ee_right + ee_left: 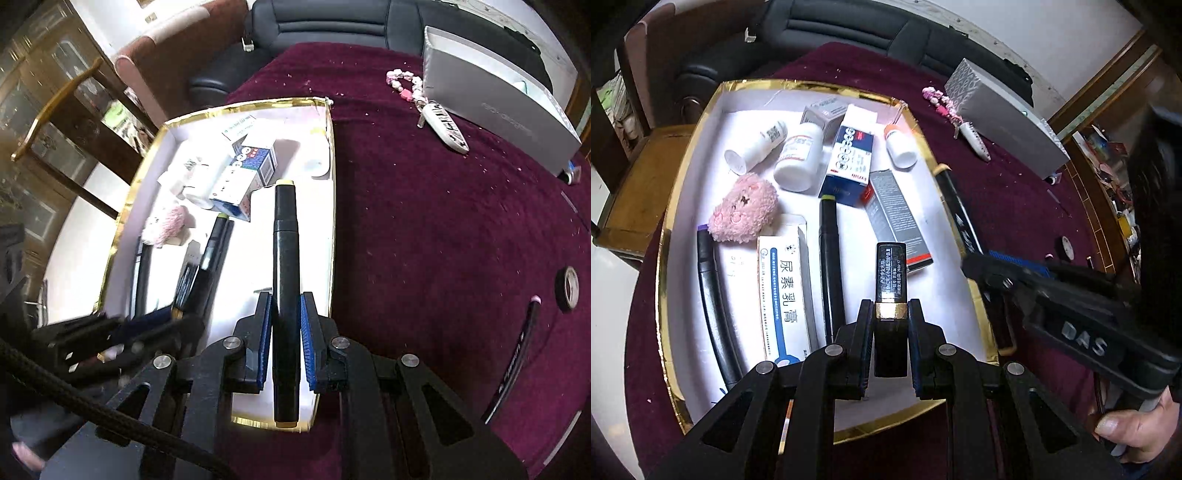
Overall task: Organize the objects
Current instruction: 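Carry the lipstick and marker over the tray with both grippers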
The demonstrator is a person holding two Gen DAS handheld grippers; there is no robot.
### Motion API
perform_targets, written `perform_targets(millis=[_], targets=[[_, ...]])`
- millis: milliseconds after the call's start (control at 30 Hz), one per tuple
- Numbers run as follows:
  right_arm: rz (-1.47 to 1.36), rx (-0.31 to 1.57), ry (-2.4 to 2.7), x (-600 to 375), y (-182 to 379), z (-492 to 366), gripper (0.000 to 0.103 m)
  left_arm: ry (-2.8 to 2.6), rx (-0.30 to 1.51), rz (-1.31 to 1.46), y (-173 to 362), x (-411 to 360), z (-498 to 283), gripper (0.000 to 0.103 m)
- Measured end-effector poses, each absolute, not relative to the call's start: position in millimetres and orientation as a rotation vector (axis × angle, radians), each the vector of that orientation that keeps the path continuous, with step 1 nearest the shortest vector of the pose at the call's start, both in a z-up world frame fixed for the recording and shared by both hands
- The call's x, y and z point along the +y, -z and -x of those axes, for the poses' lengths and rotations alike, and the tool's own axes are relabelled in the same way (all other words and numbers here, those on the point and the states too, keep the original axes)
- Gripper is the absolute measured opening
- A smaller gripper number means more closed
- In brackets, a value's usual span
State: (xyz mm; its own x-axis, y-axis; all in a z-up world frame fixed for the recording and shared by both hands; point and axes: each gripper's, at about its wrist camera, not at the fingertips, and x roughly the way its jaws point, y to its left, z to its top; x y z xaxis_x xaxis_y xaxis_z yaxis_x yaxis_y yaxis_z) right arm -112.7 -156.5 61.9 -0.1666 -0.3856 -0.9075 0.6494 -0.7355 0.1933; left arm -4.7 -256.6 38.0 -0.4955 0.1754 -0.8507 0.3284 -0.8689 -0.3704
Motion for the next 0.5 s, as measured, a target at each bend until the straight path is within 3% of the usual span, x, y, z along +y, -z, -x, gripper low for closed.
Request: perform_targets(millis=[500], targets=[[-1.461,0.405,2.004,-192.0,-40.1,144.0,0.013,2.488,0.707,-1.576,-17.7,-236.4,8.1,0.014]])
